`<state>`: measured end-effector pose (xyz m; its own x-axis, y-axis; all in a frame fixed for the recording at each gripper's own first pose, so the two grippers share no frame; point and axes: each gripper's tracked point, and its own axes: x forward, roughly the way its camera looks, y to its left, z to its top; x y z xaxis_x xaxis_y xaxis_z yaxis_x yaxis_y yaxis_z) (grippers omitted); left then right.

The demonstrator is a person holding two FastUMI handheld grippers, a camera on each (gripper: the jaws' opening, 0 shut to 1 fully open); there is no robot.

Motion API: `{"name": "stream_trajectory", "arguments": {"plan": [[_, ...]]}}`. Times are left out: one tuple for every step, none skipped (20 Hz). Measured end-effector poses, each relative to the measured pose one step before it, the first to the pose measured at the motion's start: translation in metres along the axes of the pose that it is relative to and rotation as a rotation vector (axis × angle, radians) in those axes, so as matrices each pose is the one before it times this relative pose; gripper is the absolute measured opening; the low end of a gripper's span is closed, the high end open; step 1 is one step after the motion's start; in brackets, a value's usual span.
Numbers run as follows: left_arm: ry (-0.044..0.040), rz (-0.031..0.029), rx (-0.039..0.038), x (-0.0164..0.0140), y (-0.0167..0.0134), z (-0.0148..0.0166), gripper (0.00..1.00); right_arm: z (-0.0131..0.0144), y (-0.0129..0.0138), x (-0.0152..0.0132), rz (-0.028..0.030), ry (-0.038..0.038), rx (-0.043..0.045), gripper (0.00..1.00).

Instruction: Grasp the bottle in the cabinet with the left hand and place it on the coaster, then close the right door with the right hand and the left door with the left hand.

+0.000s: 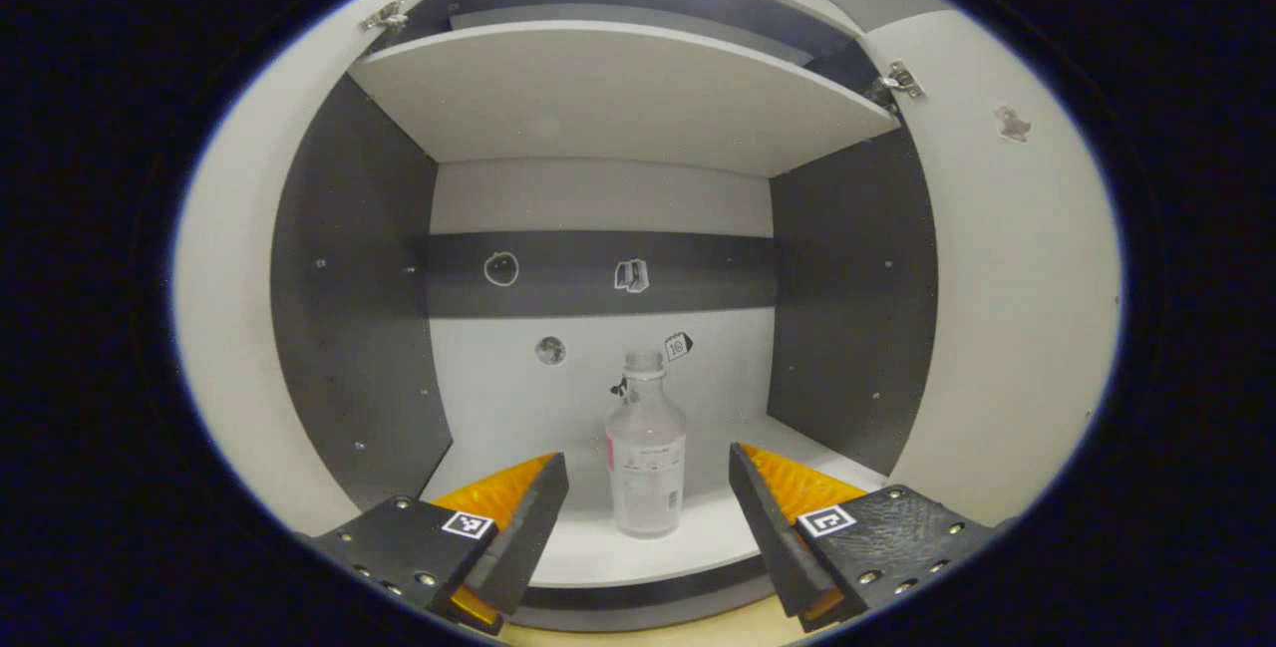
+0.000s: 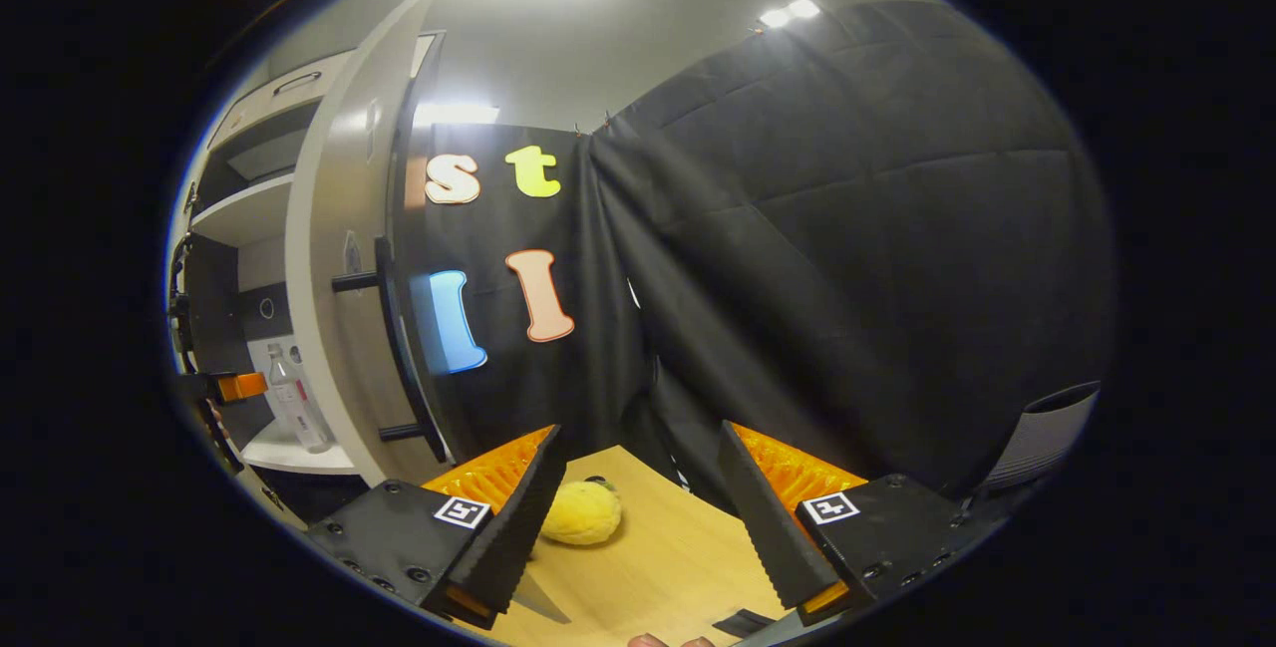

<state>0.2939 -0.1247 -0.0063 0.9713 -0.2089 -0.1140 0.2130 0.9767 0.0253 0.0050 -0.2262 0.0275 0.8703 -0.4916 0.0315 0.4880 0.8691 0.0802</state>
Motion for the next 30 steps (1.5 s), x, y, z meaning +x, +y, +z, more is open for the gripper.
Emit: {"name": "stream_trajectory", "arguments": {"plan": [[-0.00286,-0.00177,-0.01187,0.00983,0.00011,-0.00149,1.0,-0.00038,-0.00288,0.00393,-0.01043,-0.00059,0.00452,0.92],[-0.00053,0.00367,-0.00342,0.00983,-0.00128,-0.00267,0.94,-0.00146,-0.00156,0.00301,-0.00818,0.00572,0.00631,0.92],[0.00461,0.01083,0.00859,0.00845,-0.00004,-0.00187,0.94,0.0,-0.0006,0.00248,-0.00579,0.00268,0.00687,0.92],[0.00388,0.00861,0.01338,0.00489,0.00095,-0.00172,0.94,0.00162,-0.00243,0.00278,-0.00849,-0.00476,0.00513,0.92],[-0.00014,-0.00103,0.01429,0.00453,-0.00053,0.0008,0.94,0.00234,-0.00276,0.0022,-0.01095,-0.00905,0.00107,0.98],[-0.00302,-0.00319,0.01265,0.00395,-0.00113,0.00182,0.94,0.00074,-0.00294,0.00144,-0.01287,-0.00778,-0.0036,0.98],[0.00264,-0.00301,0.00647,0.00411,-0.00075,0.00005,0.94,0.0002,-0.00257,0.0024,-0.01155,-0.0031,-0.00523,0.98],[-0.00082,-0.00427,0.00186,0.00326,-0.00158,0.0007,0.94,-0.00113,-0.00206,0.00364,-0.00689,0.00028,-0.00322,0.98],[-0.00207,-0.00633,0.00626,0.00544,-0.0008,-0.00082,0.94,-0.00042,-0.0011,0.00277,-0.00471,0.00087,-0.00117,0.98],[-0.00237,-0.00199,0.00962,0.00788,-0.00061,-0.00134,0.94,0.00002,-0.0007,0.00291,-0.00281,0.00134,0.00053,0.98],[-0.00124,0.00675,0.00851,0.00484,0.00096,-0.00105,1.0,0.00154,0.00011,0.00256,-0.00009,-0.00021,0.0018,0.98],[0.0021,0.00452,0.00452,0.00294,-0.00043,-0.00189,1.0,0.00062,-0.00073,0.00228,-0.00226,-0.00328,0.00076,0.92],[0.00262,0.0032,0.00191,0.0021,-0.00053,-0.00157,0.94,0.00168,-0.00113,0.0016,-0.0038,-0.00597,0.0008,0.92],[-0.00003,0.00762,0.00171,0.00253,0.00219,-0.00158,1.0,0.00117,-0.00109,0.00331,-0.00358,-0.00484,0.00174,0.92],[0.00342,-0.00077,-0.00415,0.00348,-0.00056,-0.00259,0.94,0.00086,-0.00035,0.00246,-0.00371,-0.00285,0.00244,0.92],[0.00751,0.00362,0.00009,0.00185,0.001,-0.00379,0.92,-0.00093,-0.002,0.00084,-0.00204,-0.00097,0.00186,0.92],[0.01053,0.00914,0.00592,0.00285,0.00226,-0.00347,1.0,-0.00089,-0.00005,0.00189,-0.00186,0.00083,-0.00013,0.92],[0.0094,0.00463,0.00412,0.00318,0.00066,-0.00337,0.92,-0.00132,-0.00065,0.00205,-0.00076,0.00411,-0.00152,0.92],[0.00642,-0.00587,-0.00074,0.00213,-0.00148,-0.00222,0.92,-0.00048,0.00066,0.00098,0.00184,0.00296,-0.00167,0.92],[-0.00028,0.00707,0.00081,-0.00279,0.00043,0.00118,1.0,-0.00106,0.00011,0.00224,0.00229,0.00195,-0.00155,0.92],[-0.00349,0.00364,-0.00139,0.00415,0.0021,-0.00131,0.86,-0.00015,0.0011,0.00037,0.00267,0.00116,-0.0016,0.92],[0.00063,-0.0025,0.0012,0.00098,-0.001,-0.00056,0.71,-0.00041,-0.00021,0.00066,0.00282,-0.00032,-0.00174,0.98],[0.0006,-0.00122,0.0065,0.00094,-0.00049,0.0003,0.79,0.00028,-0.00001,0.00082,0.00257,-0.0006,-0.00222,0.98],[0.00156,-0.00105,0.00263,0.00085,-0.00101,-0.00007,0.71,-0.00025,0.00033,0.00097,0.00334,-0.00031,-0.00205,0.98],[0.00168,-0.00176,-0.00135,-0.00224,-0.00131,0.00076,0.71,0.00038,0.00101,0.00068,0.00325,0.00046,-0.00183,0.98],[0.002,-0.00415,-0.00556,-0.00049,-0.00176,-0.00014,0.7,-0.00094,0.00035,0.00104,0.00389,0.00282,-0.0001,0.98],[-0.0018,-0.00926,-0.00863,-0.00288,-0.00272,0.00123,0.7,-0.00126,0.00114,0.00014,0.00393,0.0035,0.00132,0.98],[-0.00661,-0.00087,-0.00745,-0.0041,-0.001,0.00273,0.7,0.00015,-0.00007,0.00143,0.00393,0.00359,0.00139,0.98],[-0.0069,-0.00113,-0.00188,-0.00129,0.00052,0.0014,0.7,0.00058,0.0007,0.00053,0.00546,0.0043,0.00146,0.98],[-0.00522,-0.00386,0.00365,-0.00154,-0.00051,0.0023,0.7,-0.00073,0.00051,0.00114,0.00461,0.00348,0.00036,0.98]]}}
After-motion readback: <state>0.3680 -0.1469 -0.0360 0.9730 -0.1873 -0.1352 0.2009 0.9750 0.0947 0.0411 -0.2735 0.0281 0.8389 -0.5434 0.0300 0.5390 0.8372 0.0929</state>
